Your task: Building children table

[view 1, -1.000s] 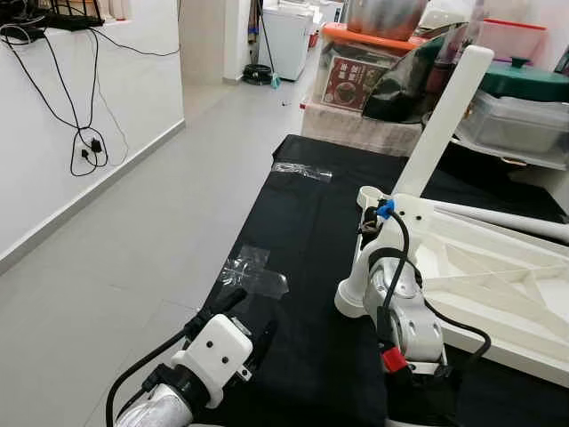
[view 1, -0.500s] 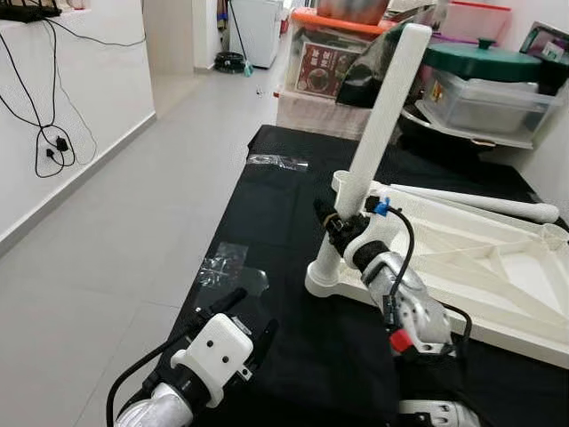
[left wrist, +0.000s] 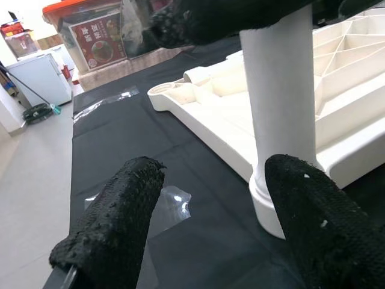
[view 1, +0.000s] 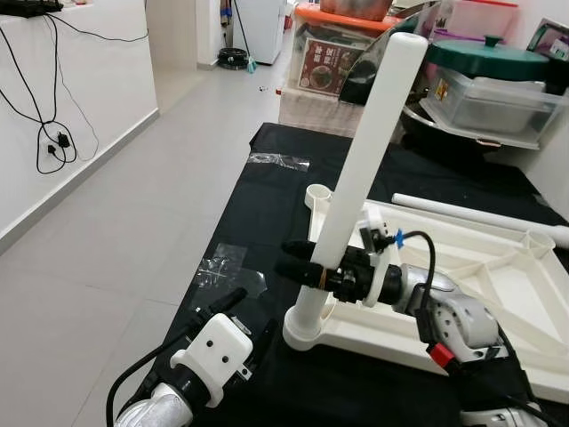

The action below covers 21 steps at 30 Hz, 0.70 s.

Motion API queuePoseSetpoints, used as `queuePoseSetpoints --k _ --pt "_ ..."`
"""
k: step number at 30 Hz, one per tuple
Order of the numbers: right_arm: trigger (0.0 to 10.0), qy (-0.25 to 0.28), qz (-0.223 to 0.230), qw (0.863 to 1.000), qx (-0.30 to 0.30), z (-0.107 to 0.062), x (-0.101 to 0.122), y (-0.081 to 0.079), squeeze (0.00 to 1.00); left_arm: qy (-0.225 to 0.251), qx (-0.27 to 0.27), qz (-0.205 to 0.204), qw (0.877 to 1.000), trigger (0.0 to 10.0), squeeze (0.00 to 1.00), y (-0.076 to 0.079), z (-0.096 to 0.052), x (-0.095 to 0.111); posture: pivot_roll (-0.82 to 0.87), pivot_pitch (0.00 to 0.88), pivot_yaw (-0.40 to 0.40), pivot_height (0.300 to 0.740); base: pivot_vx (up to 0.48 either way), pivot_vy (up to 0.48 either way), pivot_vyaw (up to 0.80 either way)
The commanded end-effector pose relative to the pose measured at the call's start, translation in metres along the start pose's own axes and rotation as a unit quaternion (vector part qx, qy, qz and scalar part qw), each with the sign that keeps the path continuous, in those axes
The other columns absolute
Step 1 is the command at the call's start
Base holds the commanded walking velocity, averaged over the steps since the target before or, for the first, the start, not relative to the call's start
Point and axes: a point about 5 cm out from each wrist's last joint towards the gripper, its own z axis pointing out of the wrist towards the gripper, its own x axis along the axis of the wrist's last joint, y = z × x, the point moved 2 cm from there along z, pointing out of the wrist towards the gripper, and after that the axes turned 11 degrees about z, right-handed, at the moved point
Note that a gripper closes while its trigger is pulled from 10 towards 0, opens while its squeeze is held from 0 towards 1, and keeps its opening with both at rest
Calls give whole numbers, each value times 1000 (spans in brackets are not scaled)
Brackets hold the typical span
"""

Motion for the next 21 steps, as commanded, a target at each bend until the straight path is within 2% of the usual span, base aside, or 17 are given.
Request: queuePoseSetpoints --k 1,2,5,9,10,11,12,14,15,16,18,19,20,21 --pt "0 -20 21 999 -27 4 -12 11 0 -4 -3 2 1000 10000 0 2 -1 -2 134 0 -150 740 0 0 0" --pt "0 -20 21 999 -27 4 -12 11 0 -4 -3 2 1000 10000 0 2 -1 -2 134 0 -150 740 0 0 0" --pt "0 11 19 995 -95 7 -9 24 0 -4 -2 2 1000 10000 0 2 -1 -2 137 0 -148 740 0 0 0" --pt "0 25 11 992 -120 7 -7 28 0 -5 -2 3 1000 10000 0 2 -2 -2 136 0 -149 740 0 0 0" --pt "0 47 10 982 -185 6 -4 39 0 -5 -2 2 1000 10000 0 2 -2 -3 130 0 -146 740 0 0 0" --pt "0 47 10 982 -185 6 -4 39 0 -5 -2 2 1000 10000 0 2 -2 -3 130 0 -146 740 0 0 0" --pt "0 63 12 971 -232 5 -1 46 0 -5 -2 2 1000 10000 0 2 -2 -3 130 0 -146 740 0 0 0" --pt "0 115 21 923 -368 -4 6 65 0 -5 -3 2 1000 10000 0 1 -1 -3 126 0 -145 740 0 0 0" --pt "0 140 15 880 -453 -15 9 74 0 -5 -4 2 1000 10000 0 1 -1 -3 125 0 -144 740 0 0 0" --pt "0 140 15 880 -453 -15 9 74 0 -5 -4 2 1000 10000 0 1 -1 -3 125 0 -144 740 0 0 0" --pt "0 183 5 788 -587 -40 11 79 0 -6 -5 2 1000 10000 0 2 -1 -3 124 0 -143 740 0 0 0" --pt "0 197 4 755 -625 -47 12 77 0 -5 -5 2 1000 10000 0 2 -1 -3 125 0 -143 740 0 0 0" --pt "0 197 4 755 -625 -47 12 77 0 -5 -5 2 1000 10000 0 2 -1 -3 125 0 -143 740 0 0 0" --pt "0 204 5 740 -641 -51 12 74 0 -5 -6 2 1000 10000 0 2 -1 -3 125 0 -143 740 0 0 0"
